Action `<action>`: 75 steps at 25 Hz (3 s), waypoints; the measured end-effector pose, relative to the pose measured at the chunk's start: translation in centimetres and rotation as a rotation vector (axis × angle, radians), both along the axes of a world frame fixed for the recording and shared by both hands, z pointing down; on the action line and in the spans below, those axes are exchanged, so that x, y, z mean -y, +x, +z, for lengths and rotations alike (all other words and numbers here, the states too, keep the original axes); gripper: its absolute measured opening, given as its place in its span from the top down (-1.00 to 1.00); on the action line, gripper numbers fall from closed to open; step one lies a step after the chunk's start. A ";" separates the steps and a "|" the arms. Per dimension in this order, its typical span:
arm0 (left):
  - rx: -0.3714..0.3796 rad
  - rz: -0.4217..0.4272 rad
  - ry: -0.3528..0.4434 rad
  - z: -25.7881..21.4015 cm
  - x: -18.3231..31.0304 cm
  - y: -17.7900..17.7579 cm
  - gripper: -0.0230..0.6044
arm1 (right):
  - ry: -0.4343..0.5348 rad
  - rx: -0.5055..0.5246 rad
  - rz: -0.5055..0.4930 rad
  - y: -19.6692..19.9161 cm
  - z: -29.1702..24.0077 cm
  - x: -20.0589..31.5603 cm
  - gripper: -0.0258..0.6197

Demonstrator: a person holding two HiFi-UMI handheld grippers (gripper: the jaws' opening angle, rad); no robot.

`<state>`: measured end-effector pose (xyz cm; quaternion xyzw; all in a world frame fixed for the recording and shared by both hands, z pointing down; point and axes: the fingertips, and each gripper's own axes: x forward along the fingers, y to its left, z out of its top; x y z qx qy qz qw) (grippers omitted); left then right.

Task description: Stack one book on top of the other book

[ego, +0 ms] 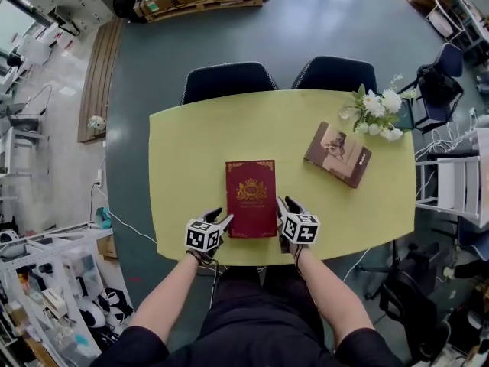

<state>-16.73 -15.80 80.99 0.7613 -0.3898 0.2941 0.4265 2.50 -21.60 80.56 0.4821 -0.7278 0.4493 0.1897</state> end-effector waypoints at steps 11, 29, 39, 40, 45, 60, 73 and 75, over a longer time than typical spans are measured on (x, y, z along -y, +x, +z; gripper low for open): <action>-0.022 -0.001 0.243 -7.2 3.1 9.6 0.44 | 0.127 -0.072 0.136 17.8 -3.1 2.6 0.53; -0.132 0.105 0.146 -4.1 6.1 32.0 0.34 | 0.257 -0.225 -0.282 32.9 -1.9 11.3 0.34; -0.104 0.077 0.116 -1.4 10.0 35.6 0.33 | 0.261 -0.198 -0.404 33.8 -0.3 15.9 0.33; -0.105 0.070 0.112 -1.2 10.4 35.8 0.33 | 0.265 -0.202 -0.417 33.8 -0.2 16.4 0.33; -0.127 0.027 0.070 -0.3 11.5 37.3 0.33 | 0.252 -0.186 -0.468 33.5 0.3 18.1 0.33; -0.196 -0.021 0.022 1.2 12.4 37.9 0.33 | 0.170 -0.014 -0.408 31.7 1.8 12.8 0.33; -0.132 -0.078 0.030 2.2 13.3 32.7 0.32 | 0.133 0.120 -0.192 30.5 1.8 8.0 0.33; -0.125 -0.083 0.047 2.3 14.9 32.7 0.32 | 0.122 0.110 -0.180 30.6 1.8 9.8 0.33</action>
